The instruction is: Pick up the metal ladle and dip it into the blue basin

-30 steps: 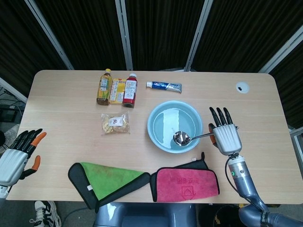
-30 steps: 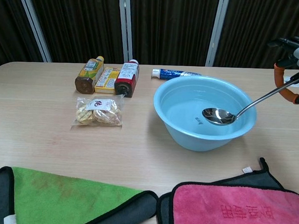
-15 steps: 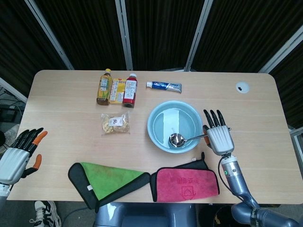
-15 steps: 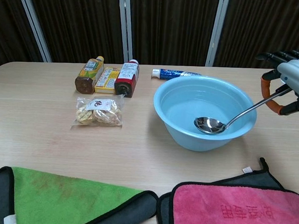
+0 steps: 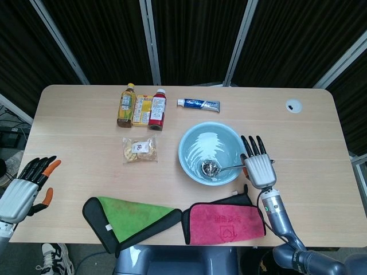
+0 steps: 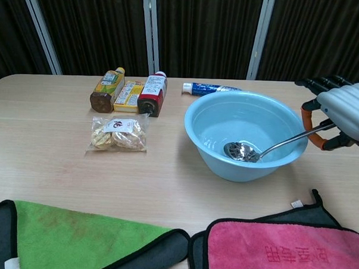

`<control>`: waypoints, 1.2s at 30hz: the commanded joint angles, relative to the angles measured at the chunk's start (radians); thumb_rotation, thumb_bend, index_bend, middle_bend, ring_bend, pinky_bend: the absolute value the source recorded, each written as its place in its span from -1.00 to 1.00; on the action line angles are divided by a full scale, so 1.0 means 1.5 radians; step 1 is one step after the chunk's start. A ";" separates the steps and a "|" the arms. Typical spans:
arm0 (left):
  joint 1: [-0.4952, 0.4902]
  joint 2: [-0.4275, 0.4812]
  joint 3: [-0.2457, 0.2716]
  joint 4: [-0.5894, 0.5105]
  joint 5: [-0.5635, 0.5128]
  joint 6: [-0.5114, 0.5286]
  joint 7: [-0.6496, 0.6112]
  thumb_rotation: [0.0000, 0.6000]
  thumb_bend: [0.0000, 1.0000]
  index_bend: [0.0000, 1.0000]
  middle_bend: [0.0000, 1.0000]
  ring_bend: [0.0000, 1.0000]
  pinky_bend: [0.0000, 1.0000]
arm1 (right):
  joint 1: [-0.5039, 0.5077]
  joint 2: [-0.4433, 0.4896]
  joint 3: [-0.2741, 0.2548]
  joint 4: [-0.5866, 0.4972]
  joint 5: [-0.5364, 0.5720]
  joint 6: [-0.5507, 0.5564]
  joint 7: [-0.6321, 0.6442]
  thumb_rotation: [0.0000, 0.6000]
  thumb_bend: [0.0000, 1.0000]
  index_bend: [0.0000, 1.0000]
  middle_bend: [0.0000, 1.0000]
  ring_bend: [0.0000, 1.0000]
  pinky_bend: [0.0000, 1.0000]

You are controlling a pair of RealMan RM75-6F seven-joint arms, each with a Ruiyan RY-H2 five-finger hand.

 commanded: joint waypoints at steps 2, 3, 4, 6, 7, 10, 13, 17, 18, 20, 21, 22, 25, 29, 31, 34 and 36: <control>-0.003 0.003 -0.001 0.003 -0.001 -0.002 -0.012 1.00 0.26 -1.00 -1.00 -1.00 -1.00 | 0.001 -0.021 -0.006 0.027 0.001 -0.002 0.011 1.00 -0.19 0.25 -0.93 -1.00 -0.92; -0.003 0.004 0.000 0.003 0.000 -0.001 -0.014 1.00 0.26 -1.00 -1.00 -1.00 -1.00 | 0.001 -0.024 -0.007 0.031 0.000 -0.002 0.013 1.00 -0.19 0.25 -0.93 -1.00 -0.92; -0.003 0.004 0.000 0.004 0.001 0.000 -0.017 1.00 0.26 -1.00 -1.00 -1.00 -1.00 | 0.000 -0.027 -0.010 0.035 -0.001 0.000 0.015 1.00 -0.19 0.25 -0.93 -1.00 -0.92; -0.003 0.006 0.002 0.005 0.005 0.003 -0.022 1.00 0.26 -1.00 -1.00 -1.00 -1.00 | -0.002 -0.031 -0.013 0.039 -0.003 0.003 0.017 1.00 -0.19 0.25 -0.93 -1.00 -0.92; -0.003 0.006 0.003 0.005 0.006 0.003 -0.024 1.00 0.26 -1.00 -1.00 -1.00 -1.00 | -0.002 -0.032 -0.013 0.040 -0.004 0.004 0.018 1.00 -0.19 0.25 -0.93 -1.00 -0.92; -0.002 0.008 0.004 0.007 0.010 0.006 -0.029 1.00 0.26 -1.00 -1.00 -1.00 -1.00 | -0.004 -0.031 -0.012 0.031 -0.006 0.011 0.023 1.00 -0.19 0.25 -0.93 -1.00 -0.92; -0.001 0.009 0.005 0.008 0.012 0.010 -0.032 1.00 0.26 -1.00 -1.00 -1.00 -1.00 | -0.005 -0.023 -0.009 0.008 -0.005 0.016 0.032 1.00 -0.20 0.25 -0.93 -1.00 -0.92; 0.000 0.009 0.007 0.008 0.016 0.015 -0.034 1.00 0.26 -1.00 -1.00 -1.00 -1.00 | -0.011 -0.009 0.001 -0.031 -0.001 0.027 0.063 1.00 -0.20 0.25 -0.93 -1.00 -0.92; 0.001 0.010 0.007 0.008 0.017 0.016 -0.035 1.00 0.26 -1.00 -1.00 -1.00 -1.00 | -0.013 -0.004 0.003 -0.042 0.001 0.029 0.075 1.00 -0.20 0.25 -0.93 -1.00 -0.92; 0.001 0.010 0.008 0.008 0.019 0.018 -0.036 1.00 0.26 -1.00 -1.00 -1.00 -1.00 | -0.015 0.001 0.005 -0.053 0.001 0.032 0.083 1.00 -0.20 0.25 -0.93 -1.00 -0.92; 0.001 0.011 0.009 0.008 0.020 0.019 -0.037 1.00 0.26 -1.00 -1.00 -1.00 -1.00 | -0.016 0.005 0.005 -0.059 0.000 0.034 0.085 1.00 -0.20 0.25 -0.93 -1.00 -0.92; 0.002 0.011 0.009 0.009 0.021 0.020 -0.037 1.00 0.26 -1.00 -1.00 -1.00 -1.00 | -0.016 0.006 0.005 -0.062 0.000 0.035 0.086 1.00 -0.19 0.25 -0.93 -1.00 -0.92; 0.002 0.012 0.010 0.009 0.023 0.022 -0.040 1.00 0.26 -1.00 -1.00 -1.00 -1.00 | -0.017 0.014 0.007 -0.078 -0.001 0.039 0.085 1.00 -0.20 0.25 -0.93 -1.00 -0.92; 0.001 0.012 0.011 0.011 0.024 0.022 -0.044 1.00 0.26 -1.00 -1.00 -1.00 -1.00 | -0.019 0.026 0.012 -0.105 0.002 0.042 0.092 1.00 -0.20 0.25 -0.93 -1.00 -0.92; 0.001 0.012 0.011 0.011 0.024 0.021 -0.044 1.00 0.26 -1.00 -1.00 -1.00 -1.00 | -0.020 0.031 0.014 -0.113 0.004 0.042 0.094 1.00 -0.20 0.25 -0.93 -1.00 -0.92; 0.000 0.011 0.012 0.011 0.025 0.020 -0.040 1.00 0.26 -1.00 -1.00 -1.00 -1.00 | -0.021 0.040 0.020 -0.128 0.005 0.046 0.101 1.00 -0.20 0.25 -0.93 -1.00 -0.92; 0.001 0.010 0.013 0.010 0.026 0.019 -0.036 1.00 0.26 -1.00 -1.00 -1.00 -1.00 | -0.021 0.047 0.023 -0.139 0.004 0.050 0.100 1.00 -0.20 0.25 -0.93 -1.00 -0.92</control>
